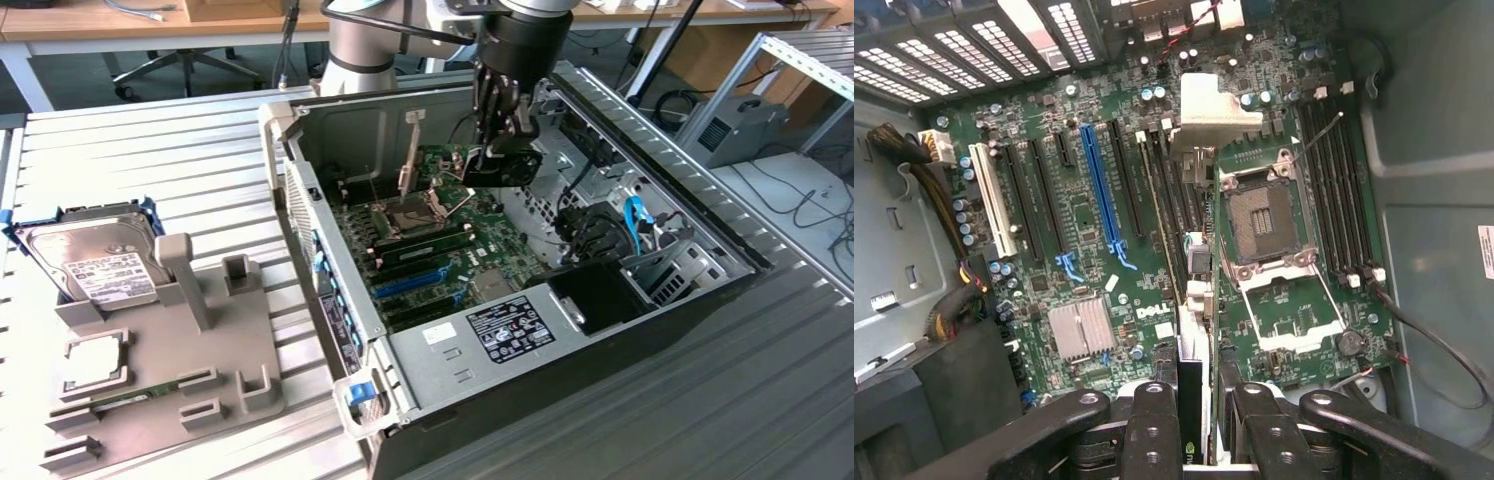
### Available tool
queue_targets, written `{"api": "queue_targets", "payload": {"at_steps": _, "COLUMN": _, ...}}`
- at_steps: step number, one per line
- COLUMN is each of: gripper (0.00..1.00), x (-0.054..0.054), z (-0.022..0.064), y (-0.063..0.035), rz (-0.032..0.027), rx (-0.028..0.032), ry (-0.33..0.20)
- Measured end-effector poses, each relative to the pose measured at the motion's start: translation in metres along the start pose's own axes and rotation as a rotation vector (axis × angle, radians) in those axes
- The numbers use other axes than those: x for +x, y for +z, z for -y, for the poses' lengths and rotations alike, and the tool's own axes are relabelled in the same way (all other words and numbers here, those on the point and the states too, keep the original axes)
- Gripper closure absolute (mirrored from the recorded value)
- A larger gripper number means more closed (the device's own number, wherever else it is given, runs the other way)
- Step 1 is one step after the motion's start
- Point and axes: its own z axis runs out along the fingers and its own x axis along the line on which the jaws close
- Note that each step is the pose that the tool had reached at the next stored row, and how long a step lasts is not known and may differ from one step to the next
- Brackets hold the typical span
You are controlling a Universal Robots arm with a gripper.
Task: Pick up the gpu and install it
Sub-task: 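Insert the gpu into the slot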
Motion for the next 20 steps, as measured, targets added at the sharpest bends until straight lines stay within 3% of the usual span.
{"api": "queue_targets", "payload": {"at_steps": 20, "gripper": 0.74, "x": 0.0, "z": 0.0, "y": 0.0, "rz": 0.0009, "rx": -0.0005, "ry": -0.032}}
